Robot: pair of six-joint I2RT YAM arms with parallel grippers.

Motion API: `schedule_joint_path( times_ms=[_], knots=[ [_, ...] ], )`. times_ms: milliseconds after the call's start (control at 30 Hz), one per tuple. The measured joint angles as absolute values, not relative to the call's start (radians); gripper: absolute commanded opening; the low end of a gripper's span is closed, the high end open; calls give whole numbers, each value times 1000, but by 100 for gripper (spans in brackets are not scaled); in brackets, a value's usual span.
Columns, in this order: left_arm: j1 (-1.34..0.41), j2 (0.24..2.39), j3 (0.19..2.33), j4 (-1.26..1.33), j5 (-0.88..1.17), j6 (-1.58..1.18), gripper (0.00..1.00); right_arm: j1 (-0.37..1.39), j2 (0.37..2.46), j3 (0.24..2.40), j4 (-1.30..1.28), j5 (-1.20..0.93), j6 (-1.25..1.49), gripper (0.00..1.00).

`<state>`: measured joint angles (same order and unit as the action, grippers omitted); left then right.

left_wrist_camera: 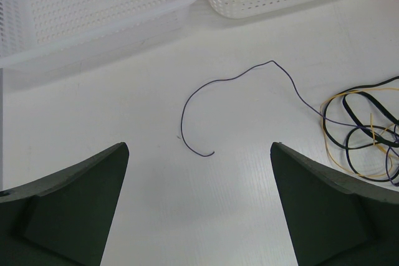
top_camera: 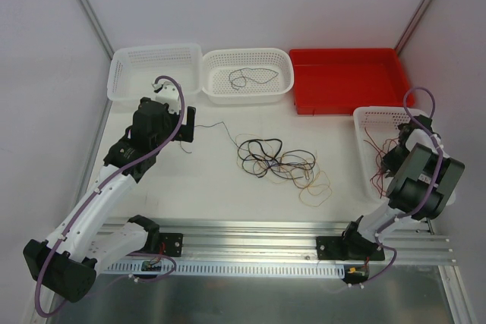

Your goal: Untangle the cables

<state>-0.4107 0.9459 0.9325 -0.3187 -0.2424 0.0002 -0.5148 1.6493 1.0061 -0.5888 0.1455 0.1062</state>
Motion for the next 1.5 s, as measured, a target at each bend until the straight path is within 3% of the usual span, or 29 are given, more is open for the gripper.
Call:
schedule_joint_path(
  times_ms=[100, 400, 567, 1067, 1300, 1500],
  knots=[
    [-411, 946, 933, -319, -242, 0, 99, -515, 1639, 1006, -604, 154, 108, 34],
    [-411, 946, 933, -319, -242, 0, 99, -515, 1541, 1013, -643, 181, 123, 42],
    [-411, 946, 933, -319, -241, 0, 99, -515, 1486, 1029, -656, 195, 135, 58],
    [-411, 946, 933, -319, -236, 0, 99, -514, 1279, 1109, -707, 248, 168, 94],
    [-411, 949, 933, -319, -221, 0, 99, -430, 1141, 1153, -724, 216, 138, 99],
    [-411, 960, 933, -319, -185, -13, 99, -160, 1051, 1192, -716, 100, 45, 98]
  ],
)
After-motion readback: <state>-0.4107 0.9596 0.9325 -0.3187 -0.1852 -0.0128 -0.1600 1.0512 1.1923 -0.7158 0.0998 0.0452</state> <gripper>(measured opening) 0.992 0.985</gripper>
